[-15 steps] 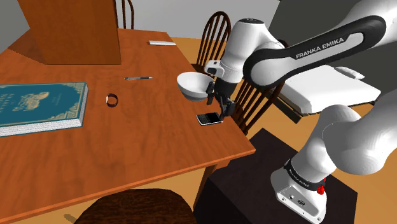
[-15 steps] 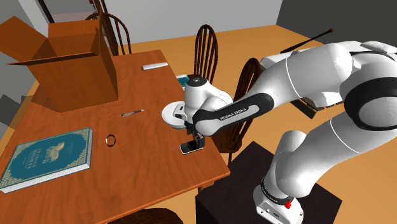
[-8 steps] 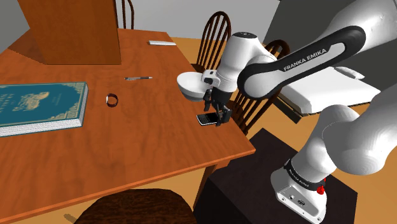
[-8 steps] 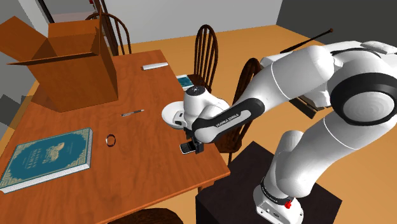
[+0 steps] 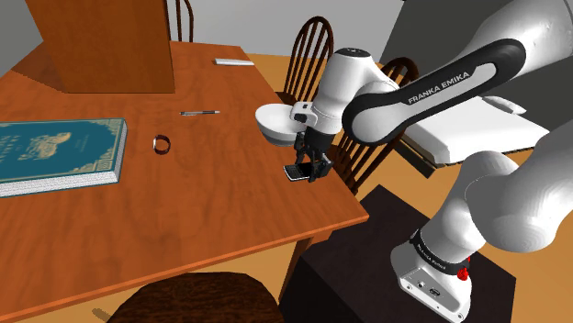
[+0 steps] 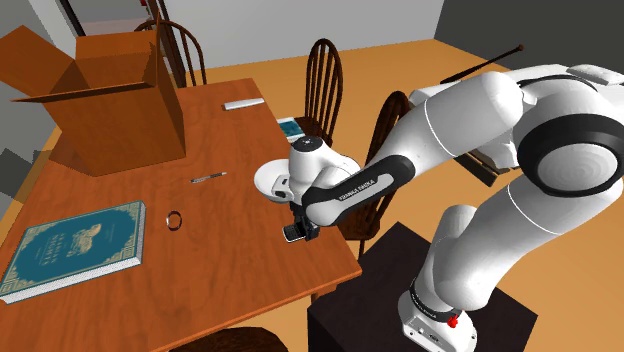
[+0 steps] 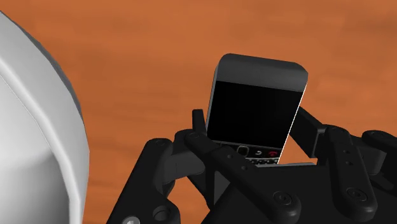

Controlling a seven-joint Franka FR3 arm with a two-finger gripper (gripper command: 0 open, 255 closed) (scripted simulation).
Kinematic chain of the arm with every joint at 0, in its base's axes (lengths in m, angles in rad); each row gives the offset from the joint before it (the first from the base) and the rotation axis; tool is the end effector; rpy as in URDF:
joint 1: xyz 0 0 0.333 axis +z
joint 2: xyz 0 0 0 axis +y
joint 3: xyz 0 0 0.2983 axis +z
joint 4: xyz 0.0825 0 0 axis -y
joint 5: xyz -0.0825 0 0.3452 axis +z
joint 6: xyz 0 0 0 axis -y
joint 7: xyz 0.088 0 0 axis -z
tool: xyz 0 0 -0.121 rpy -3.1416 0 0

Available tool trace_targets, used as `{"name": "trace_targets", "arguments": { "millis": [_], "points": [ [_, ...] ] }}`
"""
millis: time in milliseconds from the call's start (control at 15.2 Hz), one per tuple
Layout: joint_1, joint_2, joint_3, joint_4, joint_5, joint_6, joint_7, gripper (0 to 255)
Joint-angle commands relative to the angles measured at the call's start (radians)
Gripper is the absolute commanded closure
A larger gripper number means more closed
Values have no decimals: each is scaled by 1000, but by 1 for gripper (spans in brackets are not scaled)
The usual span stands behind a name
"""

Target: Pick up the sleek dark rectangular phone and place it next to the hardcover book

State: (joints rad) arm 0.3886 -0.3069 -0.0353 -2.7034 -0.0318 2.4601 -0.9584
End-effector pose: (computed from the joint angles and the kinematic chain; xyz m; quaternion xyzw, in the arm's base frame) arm 0.3552 0.1314 0.3293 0.7843 0.6195 0.0288 0.0143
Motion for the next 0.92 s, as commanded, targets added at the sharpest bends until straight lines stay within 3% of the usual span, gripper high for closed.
{"name": "trace_targets", "arguments": {
  "millis": [0, 528, 858],
  "points": [
    [0, 2, 0, -1, 0, 2, 0, 255],
    [0, 2, 0, -1, 0, 2, 0, 255],
    [0, -53, 1, 28, 0, -82, -1, 255]
  ]
}}
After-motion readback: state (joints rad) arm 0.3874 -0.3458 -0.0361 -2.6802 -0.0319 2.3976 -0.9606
